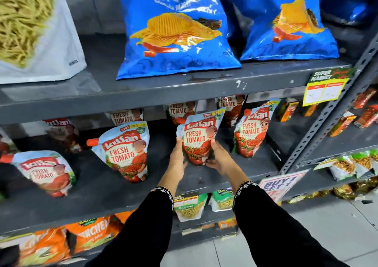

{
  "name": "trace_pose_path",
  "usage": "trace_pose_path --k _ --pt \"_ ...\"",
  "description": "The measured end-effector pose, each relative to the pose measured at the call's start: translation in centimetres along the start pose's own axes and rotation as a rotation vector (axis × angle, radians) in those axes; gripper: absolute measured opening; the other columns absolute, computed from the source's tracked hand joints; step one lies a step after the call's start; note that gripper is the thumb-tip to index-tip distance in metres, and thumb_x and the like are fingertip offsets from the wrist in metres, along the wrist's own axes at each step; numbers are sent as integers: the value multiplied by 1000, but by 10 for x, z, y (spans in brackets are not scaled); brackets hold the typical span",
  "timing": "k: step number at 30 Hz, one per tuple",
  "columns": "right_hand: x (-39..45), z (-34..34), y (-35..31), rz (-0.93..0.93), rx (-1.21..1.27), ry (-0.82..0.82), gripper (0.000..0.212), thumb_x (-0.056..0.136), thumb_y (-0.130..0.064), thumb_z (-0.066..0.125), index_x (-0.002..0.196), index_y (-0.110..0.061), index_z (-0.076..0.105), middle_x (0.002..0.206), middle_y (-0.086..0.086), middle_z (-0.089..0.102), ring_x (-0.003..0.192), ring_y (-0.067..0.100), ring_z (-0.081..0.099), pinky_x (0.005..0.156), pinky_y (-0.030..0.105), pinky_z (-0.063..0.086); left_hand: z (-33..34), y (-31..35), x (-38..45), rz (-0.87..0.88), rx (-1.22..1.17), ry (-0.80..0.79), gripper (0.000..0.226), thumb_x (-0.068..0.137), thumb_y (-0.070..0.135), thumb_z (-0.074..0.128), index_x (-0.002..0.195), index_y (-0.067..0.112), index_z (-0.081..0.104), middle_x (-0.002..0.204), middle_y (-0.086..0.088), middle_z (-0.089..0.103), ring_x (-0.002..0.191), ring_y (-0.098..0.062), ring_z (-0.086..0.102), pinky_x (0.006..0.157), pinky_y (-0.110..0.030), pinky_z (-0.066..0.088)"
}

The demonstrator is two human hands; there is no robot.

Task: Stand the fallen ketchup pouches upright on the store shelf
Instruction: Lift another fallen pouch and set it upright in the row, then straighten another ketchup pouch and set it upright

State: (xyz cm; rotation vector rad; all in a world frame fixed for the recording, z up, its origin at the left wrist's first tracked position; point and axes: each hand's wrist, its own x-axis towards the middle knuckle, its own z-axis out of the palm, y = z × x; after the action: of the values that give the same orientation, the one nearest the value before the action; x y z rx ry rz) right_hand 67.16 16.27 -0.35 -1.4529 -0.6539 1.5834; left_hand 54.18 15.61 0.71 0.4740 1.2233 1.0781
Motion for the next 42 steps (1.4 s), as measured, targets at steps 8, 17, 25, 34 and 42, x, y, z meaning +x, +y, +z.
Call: trace_pose_path --k 8,17,25,34,42 --pt "2 8 6 -29 -162 51 47 98 -46 29 135 -19 42 135 16 55 117 37 55 89 43 47 -5 3 -2 43 14 -29 55 95 50 36 139 17 43 143 -9 50 131 -23 47 100 -33 37" --pt "1 11 7 -16 -151 84 46 98 -43 34 137 -19 39 138 15 53 120 37 53 95 46 45 -11 5 -3 31 30 -23 61 94 52 36 145 19 35 151 -9 39 139 -26 37 115 -41 28" --pt "-6 32 36 -96 -174 454 51 95 -36 44 128 3 46 132 25 54 115 35 53 98 41 43 -47 -1 -6 -14 -8 134 72 91 58 38 147 14 32 116 -7 58 107 -19 56 108 -34 37" --pt "-28 129 67 -117 -211 472 45 96 -27 47 127 4 46 134 29 50 121 40 50 99 41 39 -138 -2 -27 -38 25 358 80 91 59 35 130 -9 51 138 -32 48 127 -47 45 108 -52 37" --pt "-34 200 76 -116 25 51 47 95 -27 50 140 -16 40 132 10 56 95 23 57 61 30 49 -207 45 -23 -1 78 247 64 88 58 43 128 8 50 123 -10 61 105 -27 61 87 -36 50"
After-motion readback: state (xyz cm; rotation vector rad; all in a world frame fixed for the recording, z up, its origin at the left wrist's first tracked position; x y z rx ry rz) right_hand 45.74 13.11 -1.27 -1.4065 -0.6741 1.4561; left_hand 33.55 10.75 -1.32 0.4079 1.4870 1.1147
